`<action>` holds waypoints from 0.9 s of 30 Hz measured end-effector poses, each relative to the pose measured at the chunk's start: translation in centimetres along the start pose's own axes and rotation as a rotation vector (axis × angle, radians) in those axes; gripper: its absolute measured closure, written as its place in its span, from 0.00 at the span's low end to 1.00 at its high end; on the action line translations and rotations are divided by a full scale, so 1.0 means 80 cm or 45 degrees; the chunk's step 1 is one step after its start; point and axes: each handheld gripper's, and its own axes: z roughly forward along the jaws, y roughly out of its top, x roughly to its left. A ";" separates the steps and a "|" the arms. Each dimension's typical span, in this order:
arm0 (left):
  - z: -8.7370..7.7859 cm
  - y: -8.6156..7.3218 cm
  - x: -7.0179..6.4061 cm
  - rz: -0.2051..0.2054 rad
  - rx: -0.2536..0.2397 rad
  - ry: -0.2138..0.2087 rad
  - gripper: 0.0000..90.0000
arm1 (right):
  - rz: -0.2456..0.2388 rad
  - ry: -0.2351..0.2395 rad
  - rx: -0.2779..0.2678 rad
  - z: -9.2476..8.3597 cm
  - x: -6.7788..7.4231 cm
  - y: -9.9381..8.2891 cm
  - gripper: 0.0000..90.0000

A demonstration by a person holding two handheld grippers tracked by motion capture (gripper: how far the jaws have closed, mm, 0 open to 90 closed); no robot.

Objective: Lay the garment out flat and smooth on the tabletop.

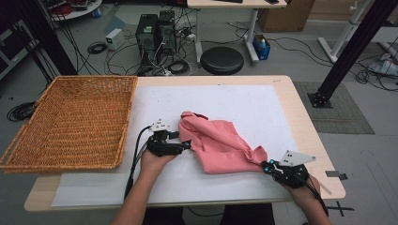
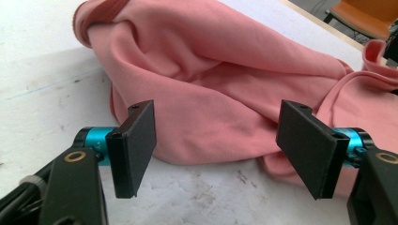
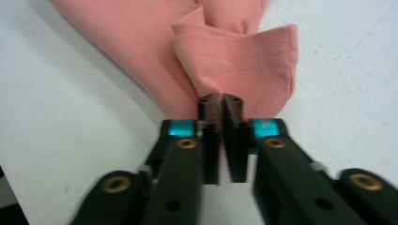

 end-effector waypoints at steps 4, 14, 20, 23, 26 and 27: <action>-0.003 0.002 -0.001 0.007 -0.004 -0.001 0.32 | 0.020 0.011 -0.081 -0.001 -0.002 0.024 0.81; -0.033 0.004 -0.006 0.030 -0.035 -0.005 0.32 | -0.082 0.084 -0.103 0.098 0.013 0.129 0.64; -0.044 -0.002 -0.008 0.034 -0.027 -0.001 0.32 | -0.125 0.068 0.102 0.172 0.018 0.152 0.77; -0.045 -0.006 -0.005 0.028 -0.019 0.006 0.32 | -0.175 0.055 0.128 0.187 0.019 0.153 0.92; -0.043 -0.007 -0.003 0.023 -0.010 0.013 0.32 | -0.124 0.008 0.094 0.183 0.006 0.160 0.93; -0.043 -0.007 -0.003 0.018 -0.014 0.013 0.32 | -0.094 -0.022 0.077 0.179 -0.003 0.161 0.93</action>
